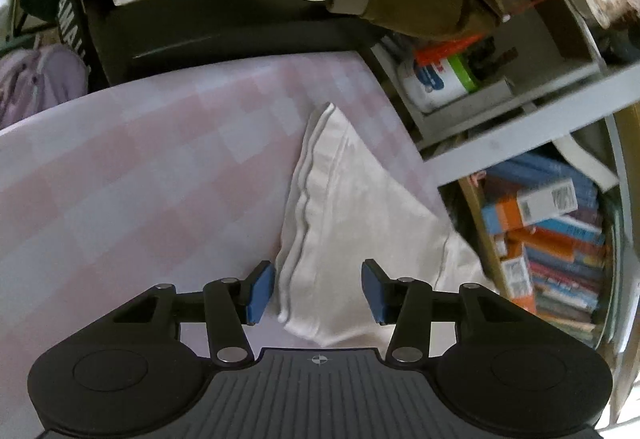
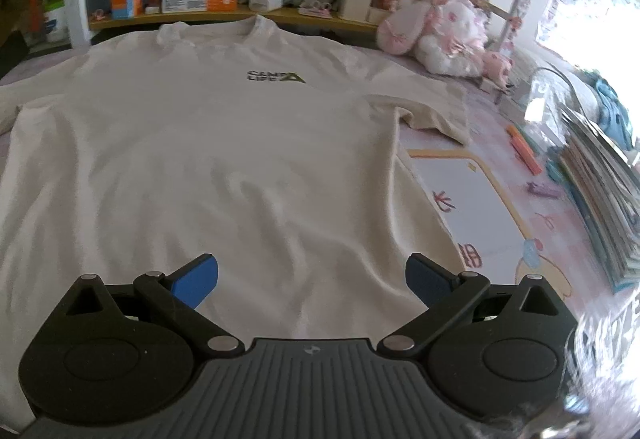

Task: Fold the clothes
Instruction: 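Grasp the shirt side and sleeve nearest the left gripper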

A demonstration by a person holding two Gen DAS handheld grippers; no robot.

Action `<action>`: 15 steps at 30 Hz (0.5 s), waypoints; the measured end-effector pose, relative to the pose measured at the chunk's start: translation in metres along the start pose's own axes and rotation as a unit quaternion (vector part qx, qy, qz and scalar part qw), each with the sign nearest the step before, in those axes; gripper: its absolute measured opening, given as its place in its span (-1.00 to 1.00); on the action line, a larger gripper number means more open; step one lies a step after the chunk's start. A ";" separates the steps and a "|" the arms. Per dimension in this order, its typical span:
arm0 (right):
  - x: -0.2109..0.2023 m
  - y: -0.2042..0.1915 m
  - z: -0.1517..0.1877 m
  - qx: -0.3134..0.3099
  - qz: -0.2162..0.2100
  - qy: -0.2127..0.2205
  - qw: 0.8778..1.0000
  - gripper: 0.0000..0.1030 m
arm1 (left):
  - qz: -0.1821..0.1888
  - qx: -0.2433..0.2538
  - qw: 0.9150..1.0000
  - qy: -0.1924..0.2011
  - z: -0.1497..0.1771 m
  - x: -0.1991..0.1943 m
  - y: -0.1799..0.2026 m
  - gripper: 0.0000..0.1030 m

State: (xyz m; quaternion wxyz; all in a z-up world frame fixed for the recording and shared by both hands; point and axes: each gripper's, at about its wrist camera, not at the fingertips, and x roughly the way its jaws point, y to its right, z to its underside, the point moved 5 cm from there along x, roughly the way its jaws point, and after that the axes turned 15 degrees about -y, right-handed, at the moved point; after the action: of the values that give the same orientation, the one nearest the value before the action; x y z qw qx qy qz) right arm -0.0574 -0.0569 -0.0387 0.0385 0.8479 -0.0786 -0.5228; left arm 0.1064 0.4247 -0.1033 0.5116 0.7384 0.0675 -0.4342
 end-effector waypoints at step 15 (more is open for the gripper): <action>-0.001 0.007 0.007 0.005 0.018 -0.008 1.000 0.96 | 0.007 -0.012 1.000 0.005 -0.016 0.013 0.003 -0.51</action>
State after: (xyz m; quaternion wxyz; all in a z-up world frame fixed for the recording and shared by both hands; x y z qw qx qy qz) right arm -0.0645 -0.0635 -0.0396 0.0428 0.8421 -0.0970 -0.5287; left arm 0.1257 0.4318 -0.1088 0.5235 0.7345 0.0700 -0.4260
